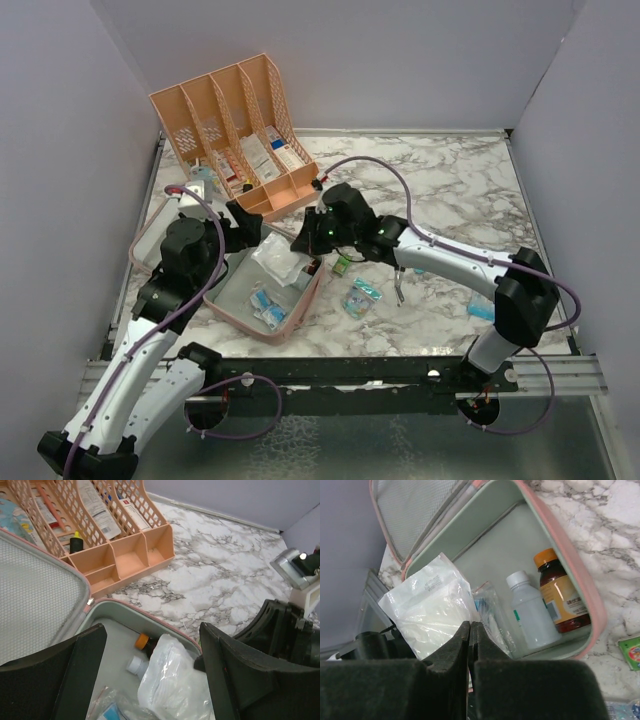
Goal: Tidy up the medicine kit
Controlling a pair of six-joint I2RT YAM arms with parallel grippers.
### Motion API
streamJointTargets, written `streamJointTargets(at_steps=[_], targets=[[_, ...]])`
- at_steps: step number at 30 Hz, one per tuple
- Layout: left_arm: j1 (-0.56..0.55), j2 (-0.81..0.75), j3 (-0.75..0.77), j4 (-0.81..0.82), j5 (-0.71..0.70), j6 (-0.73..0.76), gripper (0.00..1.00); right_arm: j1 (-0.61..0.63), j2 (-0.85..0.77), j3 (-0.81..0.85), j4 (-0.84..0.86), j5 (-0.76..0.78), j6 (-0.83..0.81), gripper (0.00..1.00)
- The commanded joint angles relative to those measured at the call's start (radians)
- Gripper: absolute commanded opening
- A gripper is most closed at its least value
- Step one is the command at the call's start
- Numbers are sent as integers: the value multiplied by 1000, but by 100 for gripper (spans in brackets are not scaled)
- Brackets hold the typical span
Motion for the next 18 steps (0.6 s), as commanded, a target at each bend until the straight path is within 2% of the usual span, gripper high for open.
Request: streamJointTargets(at_steps=[1, 4, 10, 18], targets=[[4, -42, -31, 34, -101, 14, 79, 88, 41, 44, -82, 149, 30, 1], [4, -95, -68, 47, -121, 28, 79, 130, 64, 27, -59, 203, 33, 1], [4, -152, -123, 41, -130, 14, 79, 158, 155, 85, -119, 233, 7, 1], [4, -107, -179, -10, -112, -151, 77, 169, 252, 149, -119, 161, 5, 1]])
